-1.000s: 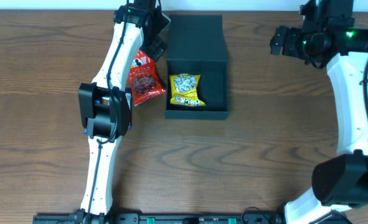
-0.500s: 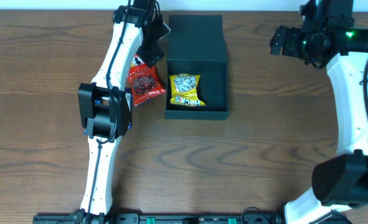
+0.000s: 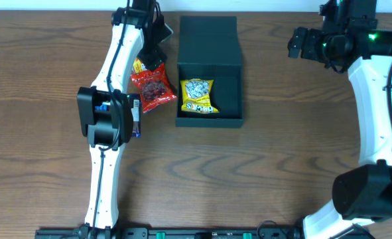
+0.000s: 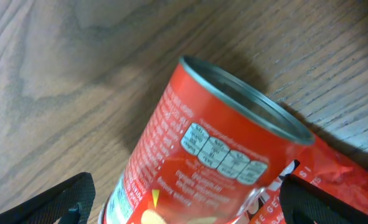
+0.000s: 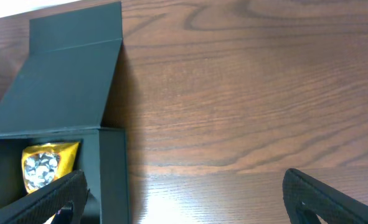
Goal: Pack container
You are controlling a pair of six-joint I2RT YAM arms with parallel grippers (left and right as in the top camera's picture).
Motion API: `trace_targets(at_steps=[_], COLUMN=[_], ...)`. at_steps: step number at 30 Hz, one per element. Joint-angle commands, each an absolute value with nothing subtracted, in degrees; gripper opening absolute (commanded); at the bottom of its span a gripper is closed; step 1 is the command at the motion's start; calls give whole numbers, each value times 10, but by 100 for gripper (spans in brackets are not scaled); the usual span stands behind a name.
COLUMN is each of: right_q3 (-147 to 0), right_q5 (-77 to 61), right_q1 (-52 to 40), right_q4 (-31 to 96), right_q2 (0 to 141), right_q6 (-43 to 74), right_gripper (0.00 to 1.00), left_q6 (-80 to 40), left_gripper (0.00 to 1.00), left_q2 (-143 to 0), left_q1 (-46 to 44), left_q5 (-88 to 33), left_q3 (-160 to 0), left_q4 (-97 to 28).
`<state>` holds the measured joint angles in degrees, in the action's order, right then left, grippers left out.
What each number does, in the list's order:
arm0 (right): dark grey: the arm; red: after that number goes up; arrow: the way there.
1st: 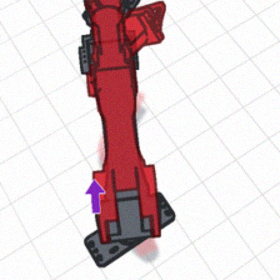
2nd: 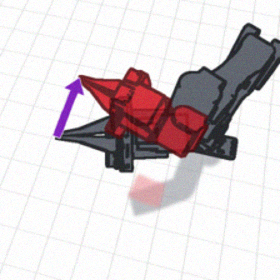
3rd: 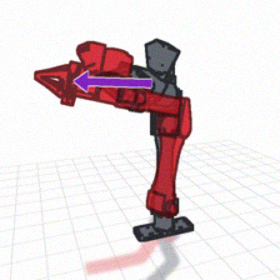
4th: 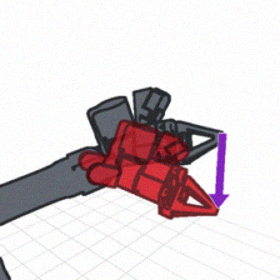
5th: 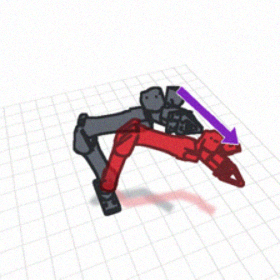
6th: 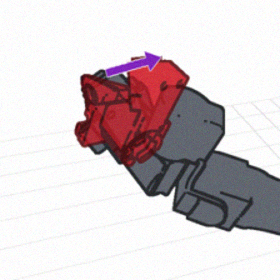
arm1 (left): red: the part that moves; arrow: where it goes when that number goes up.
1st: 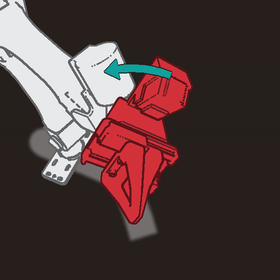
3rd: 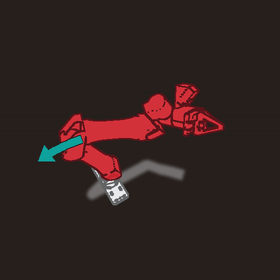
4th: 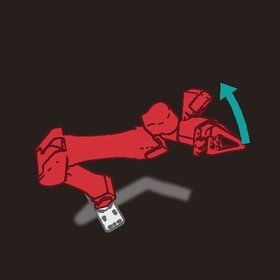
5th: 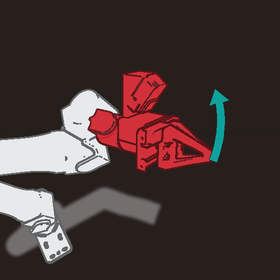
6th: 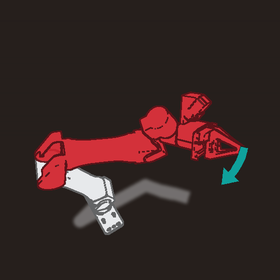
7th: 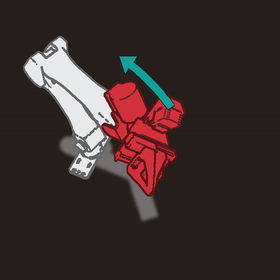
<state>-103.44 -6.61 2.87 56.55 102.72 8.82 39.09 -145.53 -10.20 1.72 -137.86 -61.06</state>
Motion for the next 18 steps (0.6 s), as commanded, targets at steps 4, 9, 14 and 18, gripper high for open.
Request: trace_targets(at_steps=[4, 9, 14, 18], right_q3=[-1038, -1038, -1038, -1038], right_q5=[-64, -64, -64, -64], right_q1=[25, 25, 25, 25], right_q4=[566, 566, 566, 566], right_q2=[1023, 1023, 1023, 1023], right_q6=[98, 98, 98, 98], right_gripper=[99, 99, 99, 99], left_q6=[397, 397, 396, 396], left_gripper=[96, 96, 96, 96], left_q2=[-1466, -1469, -1469, -1469], left_q1=[-98, -99, -98, -95], left_q5=[-2, -2, 0, 0], left_q3=[-1365, -1348, -1338, -1335], left_q4=[-590, -576, -566, -567])
